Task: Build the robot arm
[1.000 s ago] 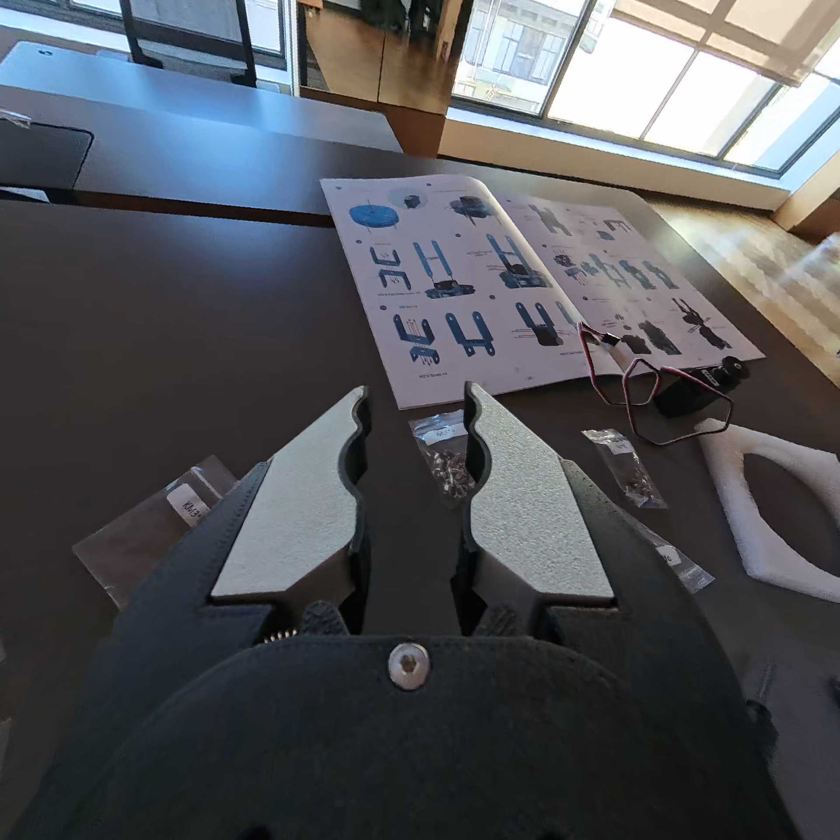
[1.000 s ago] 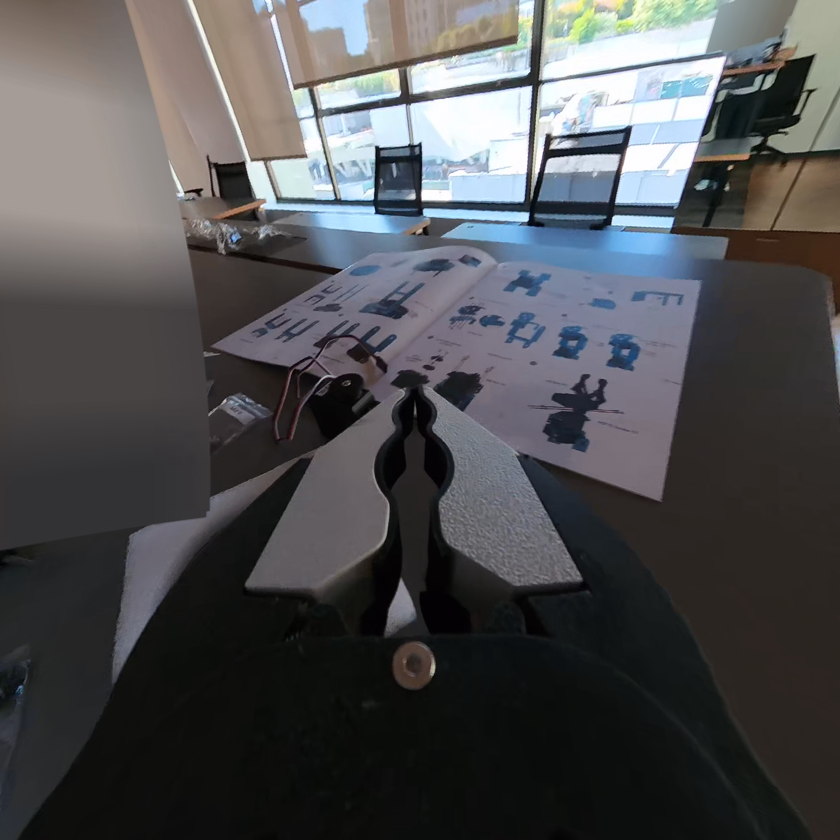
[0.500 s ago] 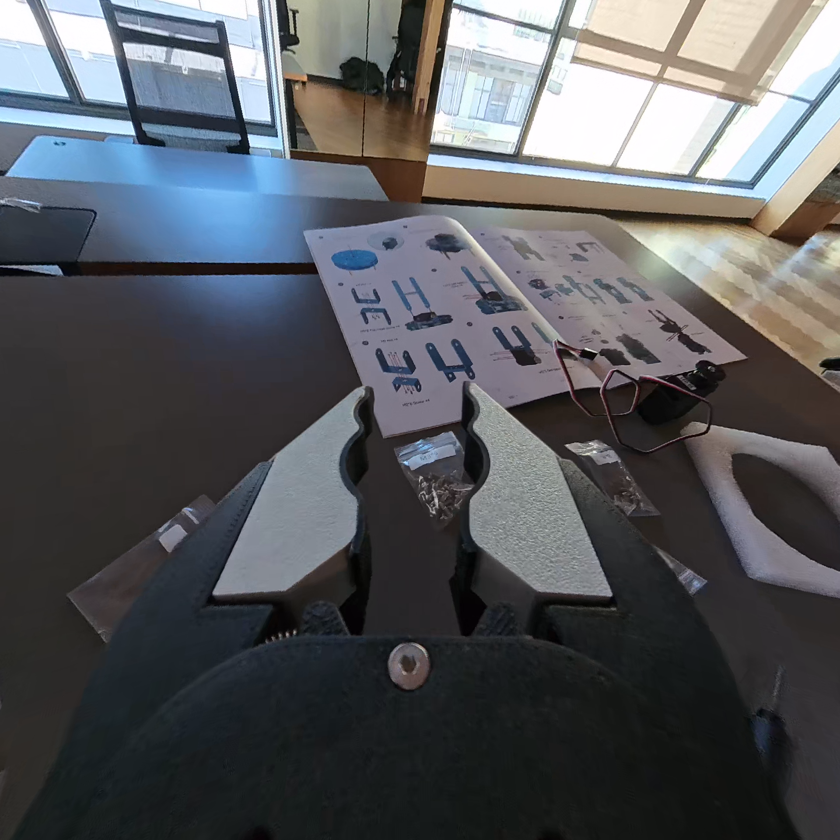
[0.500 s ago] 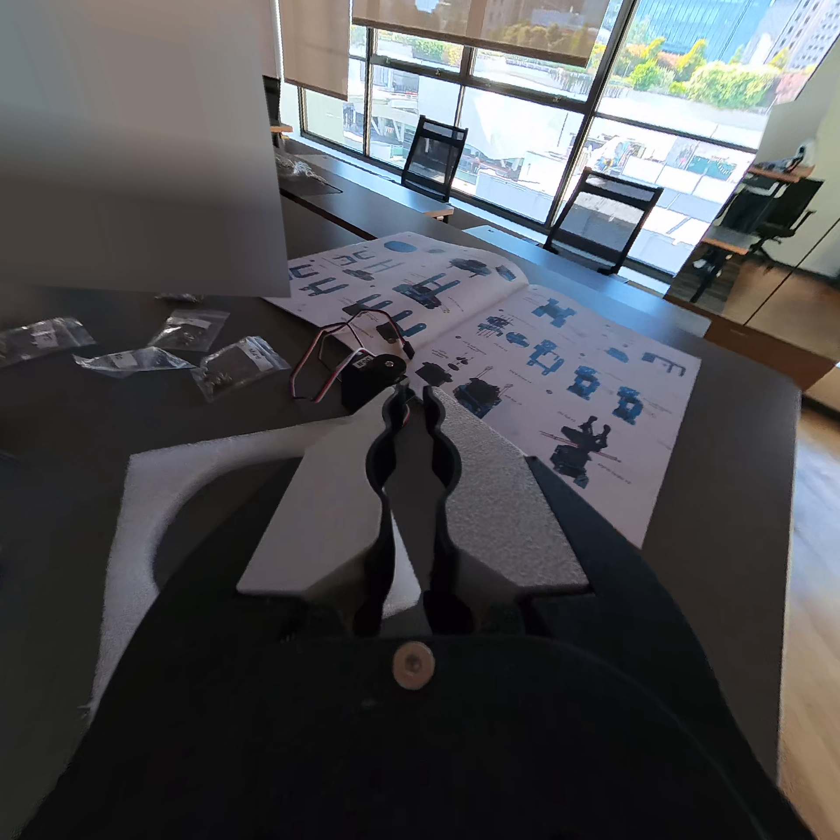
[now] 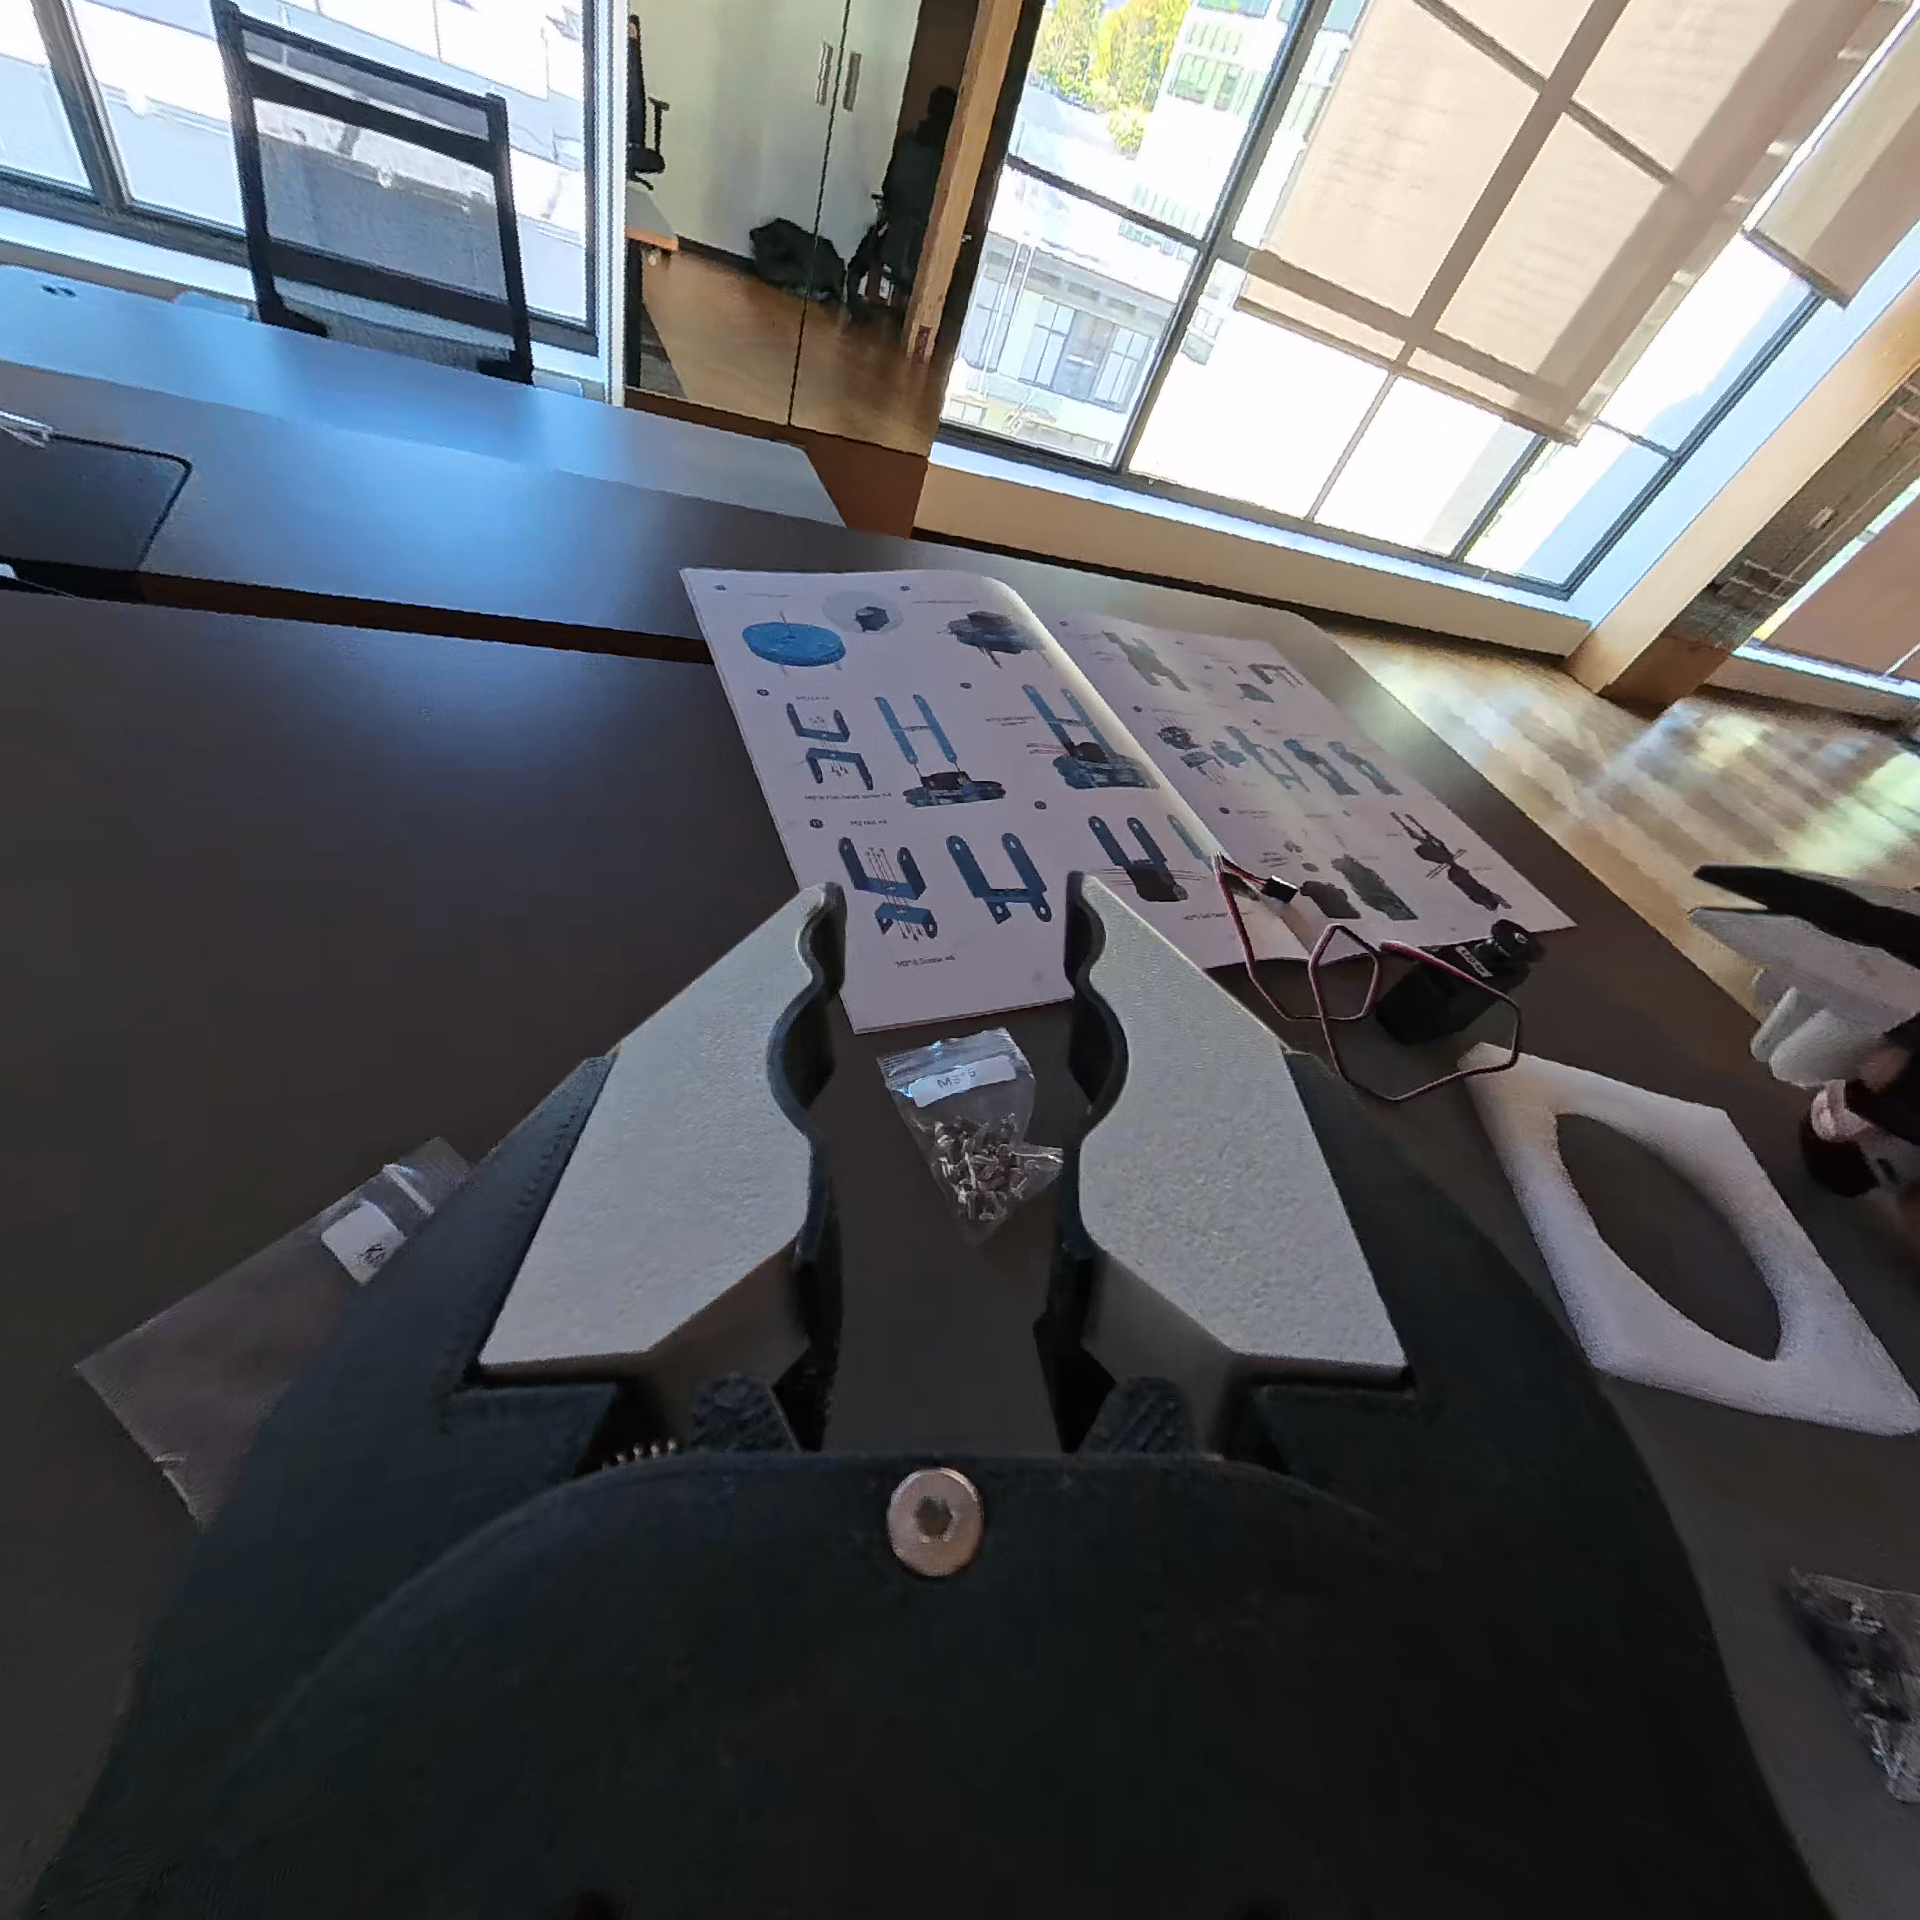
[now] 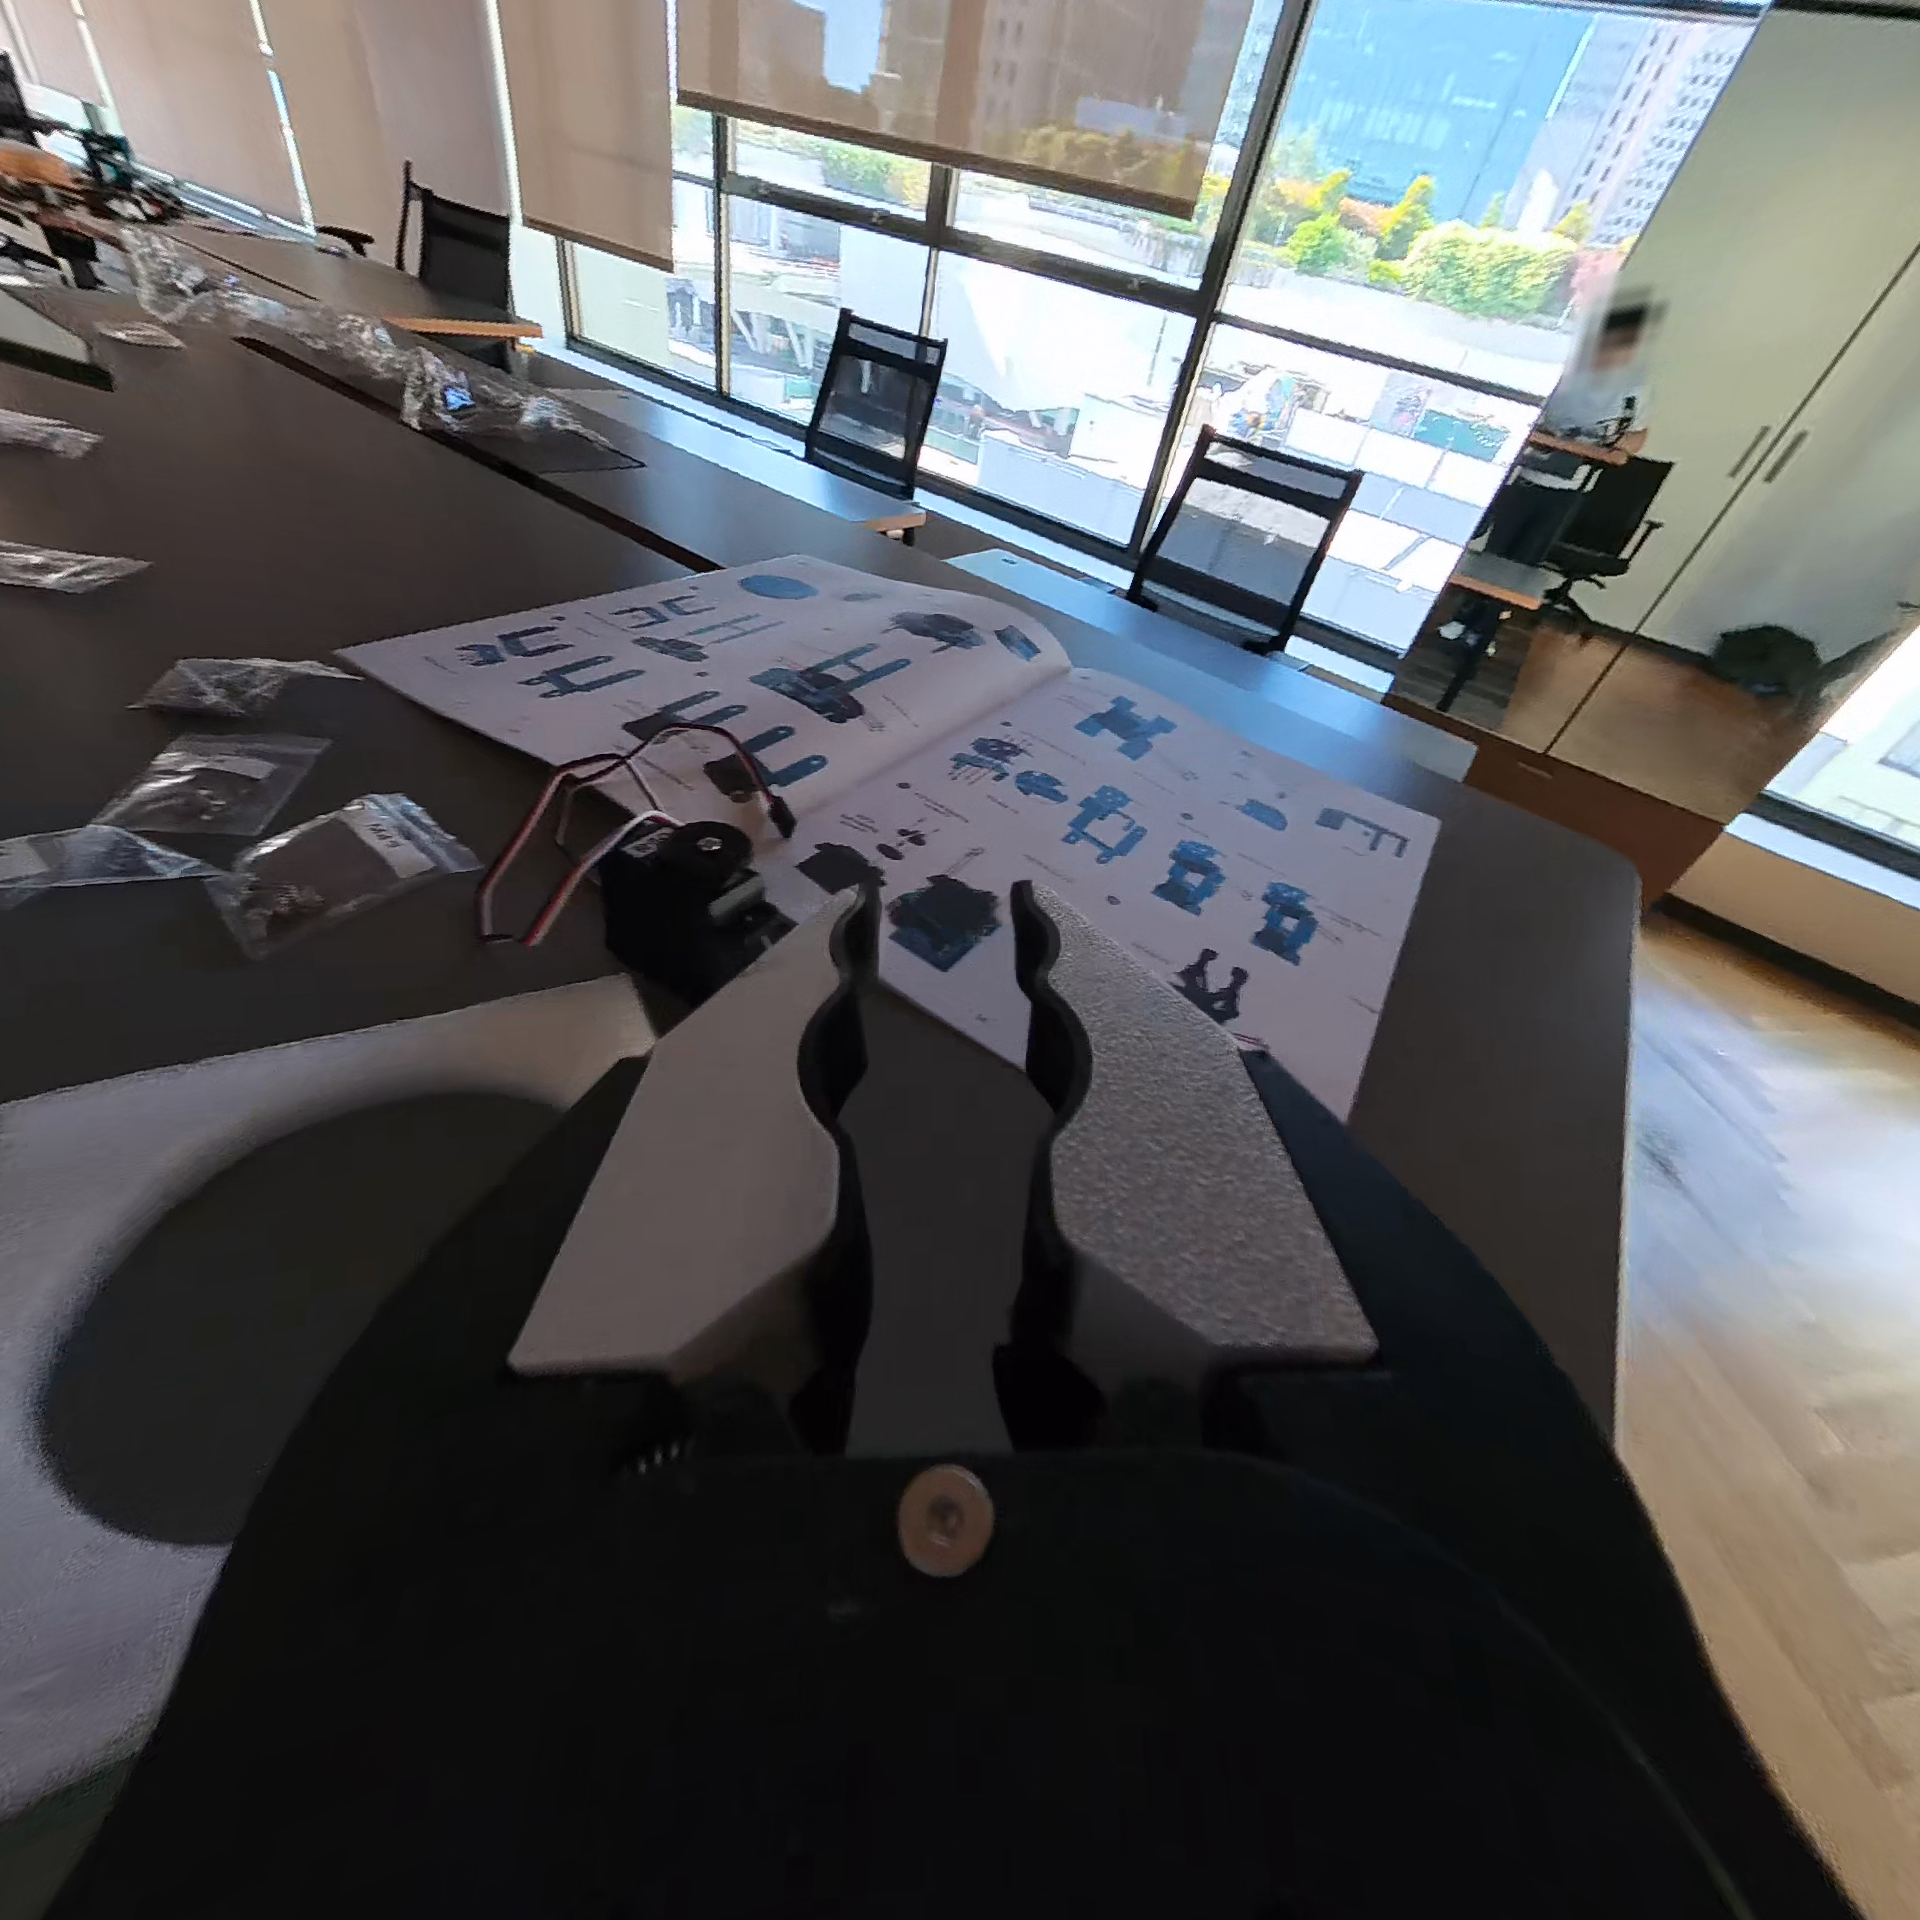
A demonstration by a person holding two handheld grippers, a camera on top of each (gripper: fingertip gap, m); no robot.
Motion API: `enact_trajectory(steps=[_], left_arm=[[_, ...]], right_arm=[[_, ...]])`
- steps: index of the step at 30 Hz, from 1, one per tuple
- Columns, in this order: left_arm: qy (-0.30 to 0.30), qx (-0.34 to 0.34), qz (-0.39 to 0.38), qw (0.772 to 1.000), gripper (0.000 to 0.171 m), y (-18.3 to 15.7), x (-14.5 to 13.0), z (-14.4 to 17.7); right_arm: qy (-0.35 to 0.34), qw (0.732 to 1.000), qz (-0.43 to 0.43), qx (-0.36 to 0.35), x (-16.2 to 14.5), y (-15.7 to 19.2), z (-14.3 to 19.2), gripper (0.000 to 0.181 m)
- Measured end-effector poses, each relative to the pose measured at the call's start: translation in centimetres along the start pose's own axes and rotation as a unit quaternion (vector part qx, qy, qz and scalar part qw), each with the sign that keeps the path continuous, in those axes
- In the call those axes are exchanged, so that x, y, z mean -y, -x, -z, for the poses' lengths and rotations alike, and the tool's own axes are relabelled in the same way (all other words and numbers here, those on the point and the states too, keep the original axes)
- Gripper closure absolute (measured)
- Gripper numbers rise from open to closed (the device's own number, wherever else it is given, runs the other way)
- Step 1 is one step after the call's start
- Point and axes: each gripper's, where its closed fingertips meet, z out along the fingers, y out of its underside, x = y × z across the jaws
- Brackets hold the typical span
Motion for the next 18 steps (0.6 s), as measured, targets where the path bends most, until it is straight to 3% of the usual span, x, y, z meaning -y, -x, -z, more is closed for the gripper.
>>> enact_trajectory(steps=[18], left_arm=[[0.006, 0.037, -0.083, 0.996, 0.131, -0.3, 0.0, 0.0]], right_arm=[[-0.013, 0.998, -0.046, -0.048, -0.3, -4.2, 0.2, 0.162]])
